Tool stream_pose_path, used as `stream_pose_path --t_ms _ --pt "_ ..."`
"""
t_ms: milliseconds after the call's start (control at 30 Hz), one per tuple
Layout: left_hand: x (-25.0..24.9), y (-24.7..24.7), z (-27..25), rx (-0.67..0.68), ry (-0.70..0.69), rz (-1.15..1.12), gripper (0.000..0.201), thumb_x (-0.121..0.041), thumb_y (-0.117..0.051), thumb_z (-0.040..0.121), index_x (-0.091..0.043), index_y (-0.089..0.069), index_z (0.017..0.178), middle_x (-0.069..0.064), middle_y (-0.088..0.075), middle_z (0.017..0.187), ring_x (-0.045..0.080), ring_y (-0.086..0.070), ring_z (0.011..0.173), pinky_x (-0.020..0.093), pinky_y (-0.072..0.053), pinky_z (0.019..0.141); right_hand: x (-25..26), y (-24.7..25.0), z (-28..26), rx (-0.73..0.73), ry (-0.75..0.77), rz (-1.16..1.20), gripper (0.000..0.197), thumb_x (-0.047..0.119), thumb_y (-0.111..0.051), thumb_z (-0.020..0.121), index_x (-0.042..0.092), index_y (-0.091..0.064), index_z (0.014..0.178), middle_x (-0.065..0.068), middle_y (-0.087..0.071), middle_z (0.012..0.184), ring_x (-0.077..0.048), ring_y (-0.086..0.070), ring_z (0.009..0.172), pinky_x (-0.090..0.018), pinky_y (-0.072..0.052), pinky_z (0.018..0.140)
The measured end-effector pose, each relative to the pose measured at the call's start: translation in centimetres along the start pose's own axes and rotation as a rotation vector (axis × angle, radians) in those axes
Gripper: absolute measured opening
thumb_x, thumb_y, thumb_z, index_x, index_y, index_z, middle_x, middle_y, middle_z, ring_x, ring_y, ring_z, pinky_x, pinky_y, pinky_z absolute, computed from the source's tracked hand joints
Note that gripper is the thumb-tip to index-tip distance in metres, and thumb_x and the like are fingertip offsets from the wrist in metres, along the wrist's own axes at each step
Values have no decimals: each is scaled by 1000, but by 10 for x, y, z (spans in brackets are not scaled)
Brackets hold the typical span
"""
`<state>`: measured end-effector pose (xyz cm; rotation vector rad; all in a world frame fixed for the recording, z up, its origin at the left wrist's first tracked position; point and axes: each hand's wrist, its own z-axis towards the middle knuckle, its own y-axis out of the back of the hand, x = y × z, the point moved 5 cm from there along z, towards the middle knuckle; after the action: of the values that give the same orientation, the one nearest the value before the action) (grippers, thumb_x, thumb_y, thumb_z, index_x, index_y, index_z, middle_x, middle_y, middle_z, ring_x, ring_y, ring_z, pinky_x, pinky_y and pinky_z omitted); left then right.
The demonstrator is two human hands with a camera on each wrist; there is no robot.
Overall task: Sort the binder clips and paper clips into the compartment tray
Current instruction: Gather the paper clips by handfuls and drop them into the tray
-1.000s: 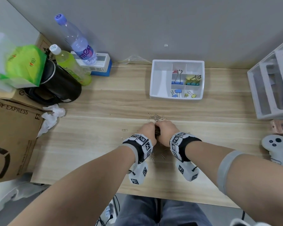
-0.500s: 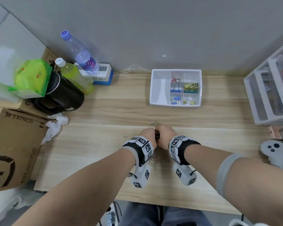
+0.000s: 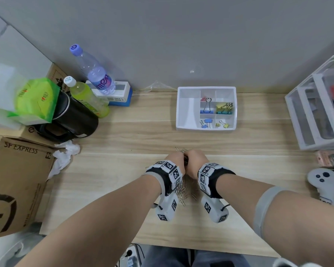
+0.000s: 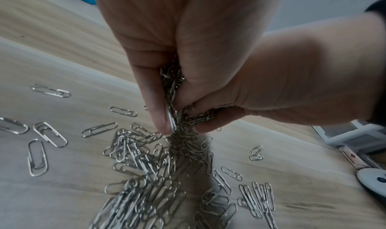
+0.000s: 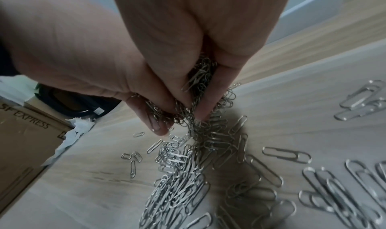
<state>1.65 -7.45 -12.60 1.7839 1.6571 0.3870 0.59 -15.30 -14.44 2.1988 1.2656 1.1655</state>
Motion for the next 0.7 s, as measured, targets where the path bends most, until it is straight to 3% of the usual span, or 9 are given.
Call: stream_pose_path --t_ms 100,200,300,467,700 --pt "0 7 2 -7 -1 -4 26 0 -53 90 3 -56 116 20 -62 117 30 -62 107 32 -51 83 3 6 4 -5 -2 8 17 5 -57 85 4 -69 97 -14 -70 96 -25 -62 81 -28 -44 69" --pt "-1 13 6 -14 14 8 26 -1 -53 92 3 -58 117 18 -63 119 28 -62 102 32 -50 86 3 11 7 -31 -9 41 19 4 -56 84 3 -69 97 -14 -70 95 -26 -65 85 -31 -49 72" --pt "-1 17 10 -25 19 24 26 -3 -52 94 1 -59 119 16 -63 122 28 -61 111 31 -49 88 3 12 10 -42 -8 58 18 5 -57 83 3 -70 96 -14 -71 94 -27 -66 87 -34 -52 75" --pt "-1 19 14 -8 17 26 25 -3 -53 93 1 -60 116 17 -64 119 27 -62 101 30 -48 81 3 13 15 -33 -24 63 19 4 -58 83 4 -70 97 -13 -71 95 -27 -66 87 -33 -52 75" --pt "-5 46 23 -81 -38 -11 23 0 -51 92 3 -60 114 18 -64 117 30 -62 107 33 -49 85 10 38 23 -87 -52 70 14 4 -58 83 3 -70 91 -11 -68 86 -24 -59 76 -30 -48 70"
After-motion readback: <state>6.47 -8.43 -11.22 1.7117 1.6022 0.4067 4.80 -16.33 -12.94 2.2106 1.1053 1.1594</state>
